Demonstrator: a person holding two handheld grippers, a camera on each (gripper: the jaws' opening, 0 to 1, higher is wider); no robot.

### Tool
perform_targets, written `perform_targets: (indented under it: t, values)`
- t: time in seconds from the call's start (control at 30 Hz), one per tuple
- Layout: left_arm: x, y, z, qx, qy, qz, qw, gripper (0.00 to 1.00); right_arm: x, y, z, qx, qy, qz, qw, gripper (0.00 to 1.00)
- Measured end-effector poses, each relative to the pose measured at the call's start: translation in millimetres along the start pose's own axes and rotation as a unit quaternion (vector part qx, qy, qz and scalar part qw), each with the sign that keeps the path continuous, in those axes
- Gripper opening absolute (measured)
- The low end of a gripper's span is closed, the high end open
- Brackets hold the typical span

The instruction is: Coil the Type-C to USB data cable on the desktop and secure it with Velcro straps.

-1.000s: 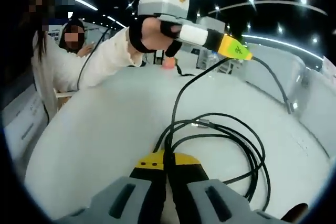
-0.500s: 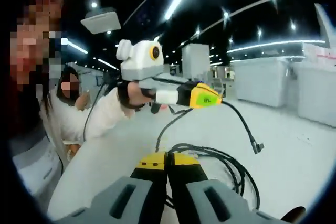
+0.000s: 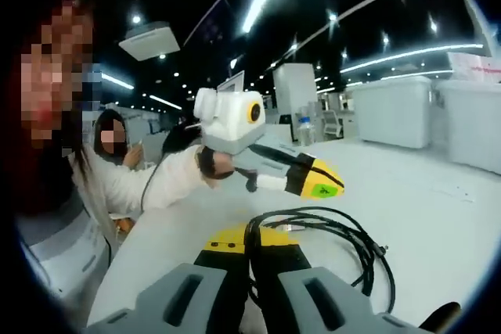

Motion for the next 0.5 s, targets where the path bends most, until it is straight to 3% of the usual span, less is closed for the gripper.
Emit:
perform_targets:
  t: [0.23, 0.33, 0.4, 0.43, 0.5]
  values:
    - [0.8, 10.9, -4, 0.018, 0.012, -0.017, 0.9996, 0.07, 2, 15.7, -9, 0.022, -0.007, 0.017, 0.9996, 0.03]
    - [-0.5, 13.4, -2, 0.033, 0.014, -0.024, 0.9991, 0.15, 3, 10.3, -3, 0.0, -0.01, 0.03, 0.9995, 0.07]
    - [0.1, 15.8, -3, 0.039, 0.013, -0.02, 0.9989, 0.16, 4, -5.8, 3, -0.048, -0.019, 0.015, 0.9986, 0.2]
    - [-0.2, 18.2, -3, 0.044, 0.014, -0.017, 0.9988, 0.17, 2, -14.8, 9, -0.077, -0.013, 0.017, 0.9968, 0.23]
    - [-4.2, 24.2, -4, 0.057, 0.026, 0.013, 0.9979, 0.2, -12, -24.7, 21, -0.099, 0.034, 0.026, 0.9942, 0.23]
Point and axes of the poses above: the point that each gripper's makers call its tool centre point, and the gripper's own axes: z roughly backward along the fingers, x roughly to its left, y roughly out of its underside, the point moved 6 cm from there along z, roughly backward along the fingers, and after that the axes turned 14 degrees about -z, right-handed, at the moved point
